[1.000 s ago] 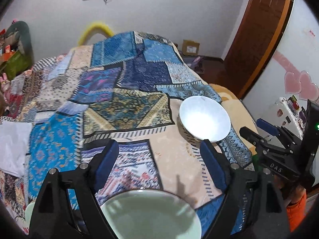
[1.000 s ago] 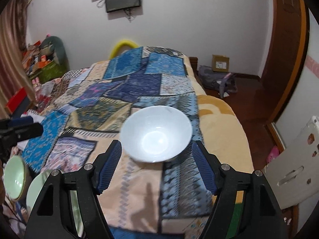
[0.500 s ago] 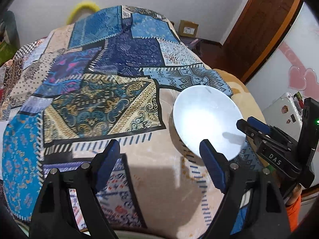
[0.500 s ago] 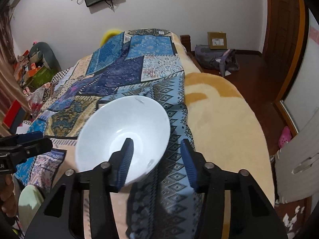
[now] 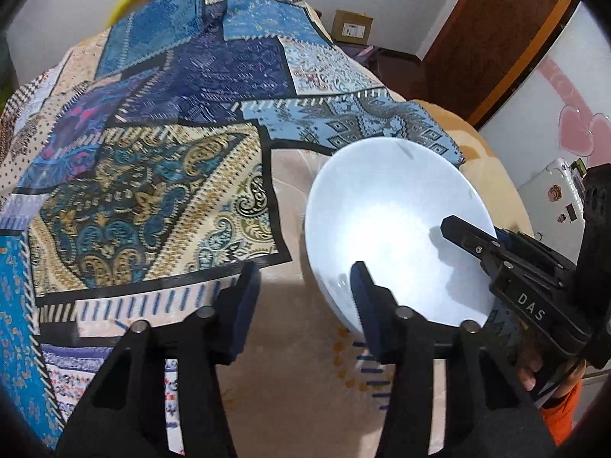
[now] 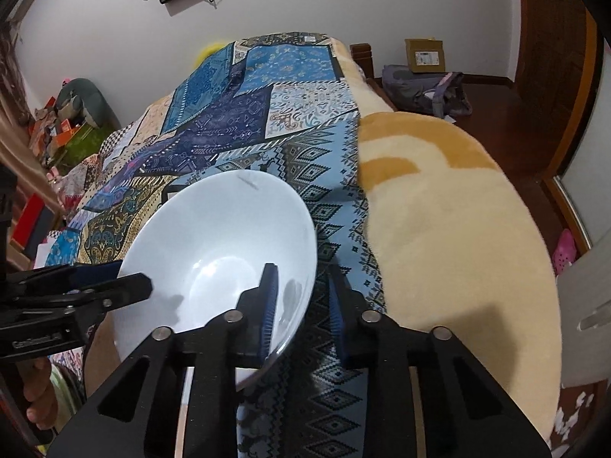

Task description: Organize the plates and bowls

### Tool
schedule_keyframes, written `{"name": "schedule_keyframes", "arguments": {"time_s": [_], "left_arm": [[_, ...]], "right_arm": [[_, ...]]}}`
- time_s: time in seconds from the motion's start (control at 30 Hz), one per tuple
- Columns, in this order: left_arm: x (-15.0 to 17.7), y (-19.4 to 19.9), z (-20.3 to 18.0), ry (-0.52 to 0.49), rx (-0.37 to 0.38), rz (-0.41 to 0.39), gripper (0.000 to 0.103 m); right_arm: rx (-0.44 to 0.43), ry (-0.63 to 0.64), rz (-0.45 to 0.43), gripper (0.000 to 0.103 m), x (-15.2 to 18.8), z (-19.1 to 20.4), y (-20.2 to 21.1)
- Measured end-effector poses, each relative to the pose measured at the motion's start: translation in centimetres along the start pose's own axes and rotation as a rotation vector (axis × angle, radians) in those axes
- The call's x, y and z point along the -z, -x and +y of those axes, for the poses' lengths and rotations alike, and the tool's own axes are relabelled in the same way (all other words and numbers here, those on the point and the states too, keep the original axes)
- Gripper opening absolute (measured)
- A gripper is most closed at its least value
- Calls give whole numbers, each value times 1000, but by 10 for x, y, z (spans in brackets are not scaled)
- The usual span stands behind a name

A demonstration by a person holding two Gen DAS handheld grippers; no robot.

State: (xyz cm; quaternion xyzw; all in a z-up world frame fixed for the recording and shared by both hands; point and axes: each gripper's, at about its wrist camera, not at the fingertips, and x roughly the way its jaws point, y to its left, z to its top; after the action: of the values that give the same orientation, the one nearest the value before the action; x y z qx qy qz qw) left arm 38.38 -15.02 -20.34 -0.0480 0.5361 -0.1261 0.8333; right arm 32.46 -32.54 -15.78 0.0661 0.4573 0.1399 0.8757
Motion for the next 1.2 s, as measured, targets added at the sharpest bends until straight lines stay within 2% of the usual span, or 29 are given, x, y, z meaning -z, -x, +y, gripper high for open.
{"name": "schedule_keyframes", "arguments": {"time_s": [0.13,0.27,0.3,0.4,0.7,1.2], "left_arm": [[0,-10,-2,-2,22,20,34],[-1,-15,-10,-26,49,34,18],[0,-15,-12,-29,51,38,17],[1,-15,-16,-48,29,27,17],[11,4,-18,-45,39,23,17],[38,97,-27,-44,40,-60,17]], "right_arm": [[-28,6,14,15,2,2,-6],[-26,15,8,15,2,3,-5],[-24,17,8,15,2,4,-5],[-11,23,8,15,2,6,-3],[-1,25,10,15,8,14,12],[-18,47,-76,16,17,54,78]]}}
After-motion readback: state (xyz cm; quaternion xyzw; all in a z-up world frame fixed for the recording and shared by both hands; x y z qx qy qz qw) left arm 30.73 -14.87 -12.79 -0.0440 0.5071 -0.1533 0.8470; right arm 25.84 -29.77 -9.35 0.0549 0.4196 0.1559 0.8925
